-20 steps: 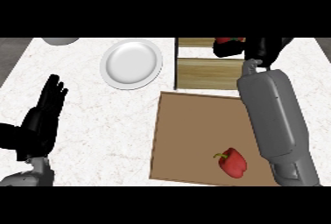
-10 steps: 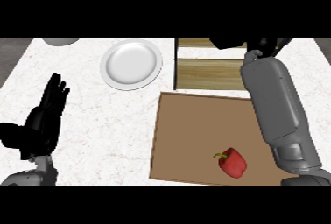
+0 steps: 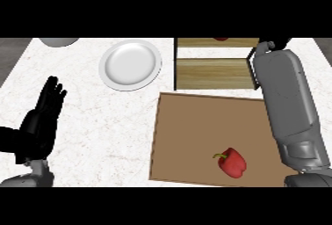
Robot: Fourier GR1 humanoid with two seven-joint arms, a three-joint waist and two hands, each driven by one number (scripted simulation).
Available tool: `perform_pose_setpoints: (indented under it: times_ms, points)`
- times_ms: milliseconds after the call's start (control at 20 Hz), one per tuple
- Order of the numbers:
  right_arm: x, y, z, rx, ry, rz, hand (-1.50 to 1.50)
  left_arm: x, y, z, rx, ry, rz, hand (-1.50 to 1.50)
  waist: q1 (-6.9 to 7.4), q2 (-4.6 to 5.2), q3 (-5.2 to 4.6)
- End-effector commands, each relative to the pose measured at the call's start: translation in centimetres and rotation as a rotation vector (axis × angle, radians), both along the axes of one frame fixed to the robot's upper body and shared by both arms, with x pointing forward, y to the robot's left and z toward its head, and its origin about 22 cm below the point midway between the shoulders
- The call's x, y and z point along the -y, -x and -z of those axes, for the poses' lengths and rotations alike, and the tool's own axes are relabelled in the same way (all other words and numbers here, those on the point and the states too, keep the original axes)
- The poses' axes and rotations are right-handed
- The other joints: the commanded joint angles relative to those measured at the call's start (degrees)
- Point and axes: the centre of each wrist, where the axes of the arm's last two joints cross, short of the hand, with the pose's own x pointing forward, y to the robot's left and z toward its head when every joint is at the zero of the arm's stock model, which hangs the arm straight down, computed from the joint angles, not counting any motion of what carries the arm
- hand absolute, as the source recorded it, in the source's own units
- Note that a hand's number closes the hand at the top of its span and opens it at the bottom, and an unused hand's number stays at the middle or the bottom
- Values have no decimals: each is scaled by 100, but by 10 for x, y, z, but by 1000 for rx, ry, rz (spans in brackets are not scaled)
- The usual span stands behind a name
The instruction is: Pick the tomato from the tray and place it in the tiered shelf
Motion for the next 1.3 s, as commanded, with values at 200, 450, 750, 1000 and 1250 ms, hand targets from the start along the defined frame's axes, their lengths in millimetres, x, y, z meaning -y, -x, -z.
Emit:
perform_pose_setpoints:
  times_ms: [200,450,750,1000,1250]
  points:
    - [37,29,-38,92,-135,166,-150,-12,-5,12,-4,6,-22,0,-107,-24,-11]
    - [103,67,-45,28,-156,241,-150,-7,3,10,1,-15,-37,0,-125,-34,-8]
    - [165,136,-52,0,-126,213,-150,-7,6,7,3,3,-26,0,-137,-31,-6]
    - [185,178,-34,24,-155,190,-150,-4,-18,-10,-10,15,-16,0,-97,-8,-5]
    - [212,196,-56,48,-157,152,-150,7,-4,-3,9,6,-15,0,-42,0,-6]
